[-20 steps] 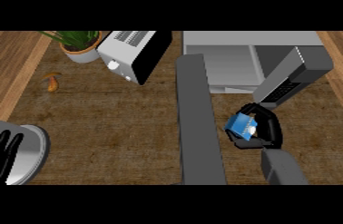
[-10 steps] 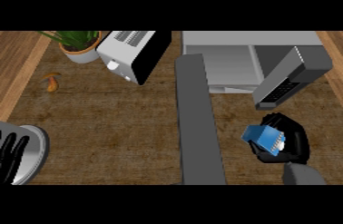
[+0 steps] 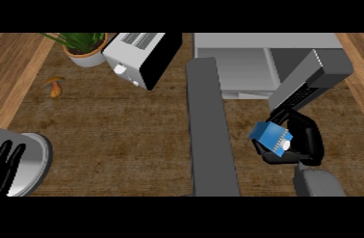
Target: Pick up the milk, place it into the microwave and close the microwave
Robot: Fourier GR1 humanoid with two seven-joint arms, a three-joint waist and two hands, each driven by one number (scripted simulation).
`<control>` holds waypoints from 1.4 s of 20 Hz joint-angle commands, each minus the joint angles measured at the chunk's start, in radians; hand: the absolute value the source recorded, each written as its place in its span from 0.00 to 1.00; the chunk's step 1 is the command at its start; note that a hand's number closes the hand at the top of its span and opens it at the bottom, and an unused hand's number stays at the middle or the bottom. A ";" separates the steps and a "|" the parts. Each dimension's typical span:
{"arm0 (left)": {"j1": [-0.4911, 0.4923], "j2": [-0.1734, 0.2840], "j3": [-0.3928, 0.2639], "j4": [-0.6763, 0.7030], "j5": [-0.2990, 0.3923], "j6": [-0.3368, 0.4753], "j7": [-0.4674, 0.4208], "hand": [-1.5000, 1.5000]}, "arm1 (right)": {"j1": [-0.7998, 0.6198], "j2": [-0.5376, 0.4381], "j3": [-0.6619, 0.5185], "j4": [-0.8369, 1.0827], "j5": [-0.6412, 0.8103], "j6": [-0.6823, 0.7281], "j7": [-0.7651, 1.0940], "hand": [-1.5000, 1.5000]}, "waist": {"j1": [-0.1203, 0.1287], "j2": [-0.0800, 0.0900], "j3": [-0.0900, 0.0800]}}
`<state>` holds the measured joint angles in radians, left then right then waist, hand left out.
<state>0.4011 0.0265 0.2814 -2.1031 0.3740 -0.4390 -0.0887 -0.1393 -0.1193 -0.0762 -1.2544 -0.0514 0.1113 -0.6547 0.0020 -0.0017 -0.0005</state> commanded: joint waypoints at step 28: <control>-0.132 0.048 0.034 0.088 0.034 -0.059 0.026 0.00 | -0.907 -0.064 -0.152 0.989 0.181 -0.323 -0.037 1.00 | 0.081 0.036 0.003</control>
<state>0.2972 0.0802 0.3415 -2.0201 0.4203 -0.4970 -0.0674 -0.9682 -0.1779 -0.2241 -0.3390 0.1047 -0.1502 -0.6961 0.0630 0.0254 0.0027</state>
